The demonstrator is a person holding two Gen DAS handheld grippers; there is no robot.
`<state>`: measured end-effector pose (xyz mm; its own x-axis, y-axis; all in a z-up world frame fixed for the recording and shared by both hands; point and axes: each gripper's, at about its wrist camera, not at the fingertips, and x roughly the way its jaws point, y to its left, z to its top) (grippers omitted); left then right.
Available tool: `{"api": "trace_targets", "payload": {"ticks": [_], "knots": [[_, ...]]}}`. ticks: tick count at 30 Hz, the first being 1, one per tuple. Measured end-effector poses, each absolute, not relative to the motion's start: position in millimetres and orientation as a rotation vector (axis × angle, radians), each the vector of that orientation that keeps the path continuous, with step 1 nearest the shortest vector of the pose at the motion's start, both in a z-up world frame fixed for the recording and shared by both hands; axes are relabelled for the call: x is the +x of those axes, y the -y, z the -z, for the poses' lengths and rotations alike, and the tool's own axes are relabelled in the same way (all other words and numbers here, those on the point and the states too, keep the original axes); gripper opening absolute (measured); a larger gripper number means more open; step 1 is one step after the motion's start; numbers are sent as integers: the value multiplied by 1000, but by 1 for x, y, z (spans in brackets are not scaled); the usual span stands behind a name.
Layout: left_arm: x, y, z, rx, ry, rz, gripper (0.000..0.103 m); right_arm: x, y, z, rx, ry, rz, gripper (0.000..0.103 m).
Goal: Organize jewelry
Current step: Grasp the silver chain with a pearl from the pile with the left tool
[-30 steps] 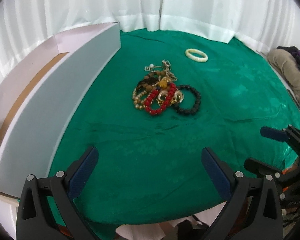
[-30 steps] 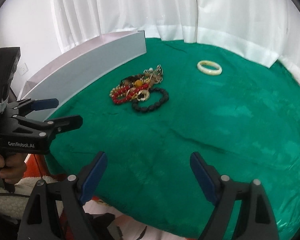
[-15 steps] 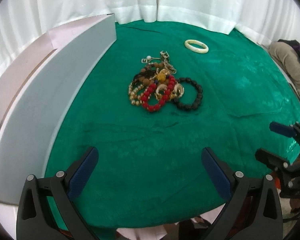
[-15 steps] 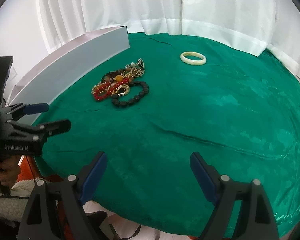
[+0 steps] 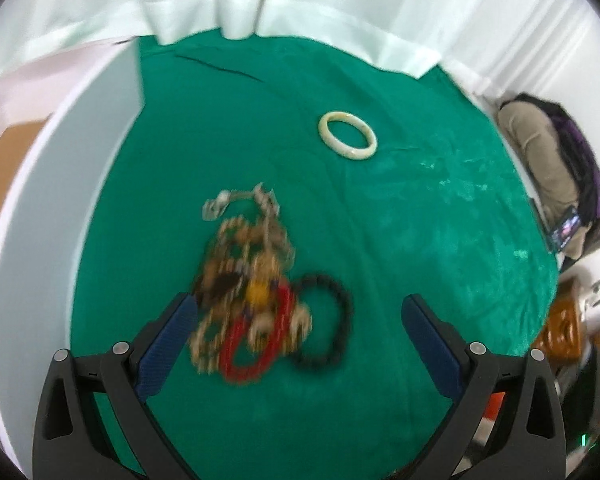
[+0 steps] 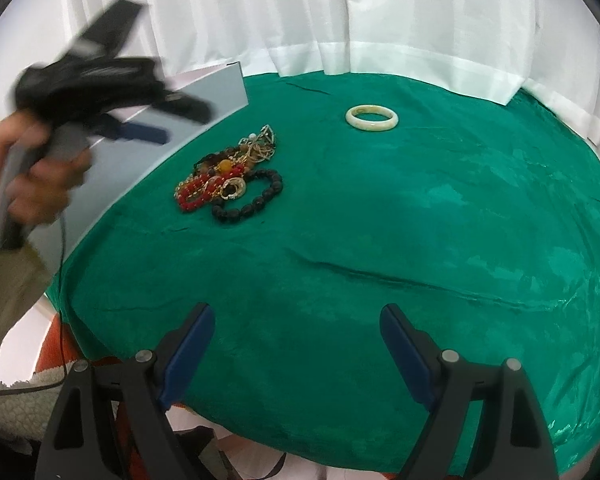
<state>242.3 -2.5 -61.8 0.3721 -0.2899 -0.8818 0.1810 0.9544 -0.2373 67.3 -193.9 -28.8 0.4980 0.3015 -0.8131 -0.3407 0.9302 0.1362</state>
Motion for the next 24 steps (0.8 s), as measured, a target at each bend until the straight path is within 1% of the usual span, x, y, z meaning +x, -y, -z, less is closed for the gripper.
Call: {"api": "trace_targets", "payload": {"ticks": [2, 6, 7, 8, 10, 11, 12, 13, 16, 19, 21, 24], "knots": [[271, 14, 73, -52, -1180, 271, 99, 68, 199, 26, -24, -969, -384, 86], [307, 25, 100, -5, -1267, 215, 78, 65, 208, 20, 0, -951, -374, 86], [314, 27, 108, -1, -1290, 201, 74, 64, 211, 19, 4, -945, -370, 86], [319, 28, 116, 6, -1309, 182, 72, 64, 213, 18, 7, -942, -366, 86], [324, 29, 124, 28, -1320, 151, 55, 64, 219, 17, 18, -939, -357, 86], [325, 30, 126, 49, -1315, 130, 51, 64, 222, 17, 24, -939, -352, 86], [324, 31, 125, 63, -1299, 117, 38, 65, 224, 17, 30, -939, -346, 86], [324, 31, 125, 56, -1296, 121, 16, 65, 227, 18, 36, -941, -340, 86], [322, 24, 121, -26, -1291, 149, 13, 67, 232, 19, 55, -942, -326, 86], [310, 16, 104, -71, -1233, 171, 13, 68, 236, 18, 60, -939, -322, 86], [299, 6, 86, -122, -1193, 191, 13, 67, 237, 17, 57, -936, -321, 86], [278, -14, 46, -196, -1108, 221, 13, 71, 237, 14, 43, -933, -320, 86]]}}
